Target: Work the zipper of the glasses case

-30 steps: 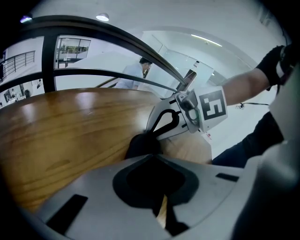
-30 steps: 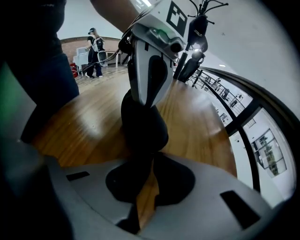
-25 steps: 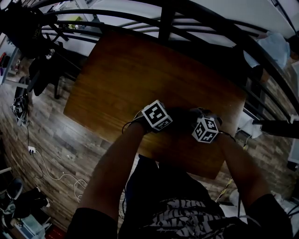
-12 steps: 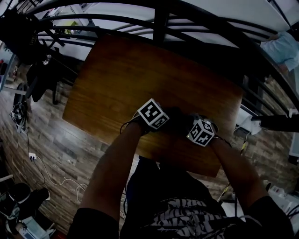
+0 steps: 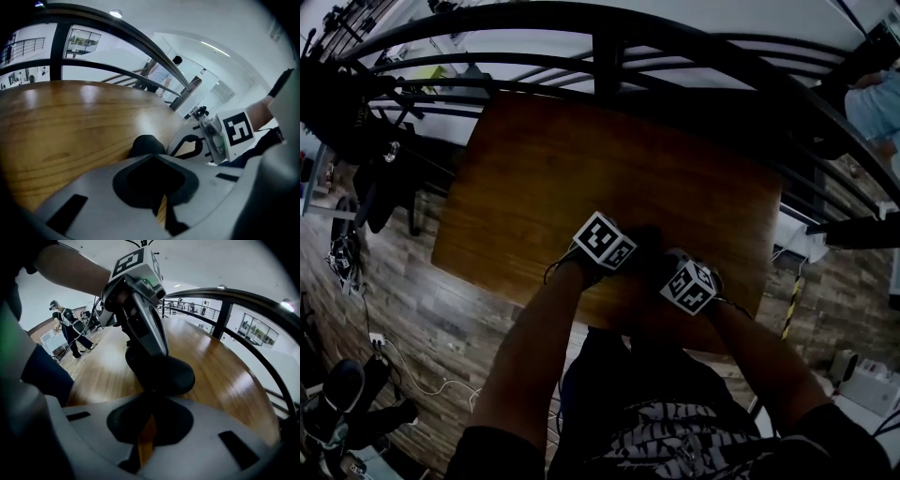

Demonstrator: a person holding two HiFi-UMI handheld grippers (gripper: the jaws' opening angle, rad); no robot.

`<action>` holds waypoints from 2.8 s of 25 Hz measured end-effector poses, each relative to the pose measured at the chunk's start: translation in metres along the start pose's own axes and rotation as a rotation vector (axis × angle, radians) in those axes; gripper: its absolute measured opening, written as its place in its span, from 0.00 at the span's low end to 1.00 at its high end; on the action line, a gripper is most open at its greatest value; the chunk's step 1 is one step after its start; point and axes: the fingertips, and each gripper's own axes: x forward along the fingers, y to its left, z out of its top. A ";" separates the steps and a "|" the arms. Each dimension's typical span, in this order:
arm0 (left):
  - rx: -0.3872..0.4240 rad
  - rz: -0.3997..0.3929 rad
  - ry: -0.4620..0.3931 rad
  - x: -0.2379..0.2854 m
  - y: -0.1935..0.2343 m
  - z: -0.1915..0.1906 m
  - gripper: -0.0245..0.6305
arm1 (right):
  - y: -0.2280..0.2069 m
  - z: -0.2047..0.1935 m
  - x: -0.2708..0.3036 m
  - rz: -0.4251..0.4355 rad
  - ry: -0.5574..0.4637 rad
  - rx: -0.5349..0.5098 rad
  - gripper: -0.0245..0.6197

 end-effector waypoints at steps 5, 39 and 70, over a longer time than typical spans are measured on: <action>-0.014 -0.014 0.011 -0.001 0.001 0.000 0.04 | 0.012 0.008 0.005 -0.013 -0.026 0.097 0.04; -0.104 -0.092 -0.065 -0.015 0.004 -0.001 0.04 | 0.074 0.071 0.053 -0.045 -0.137 0.552 0.04; -0.184 -0.010 -0.094 -0.009 0.015 0.007 0.04 | 0.059 0.056 0.037 -0.137 -0.103 0.521 0.04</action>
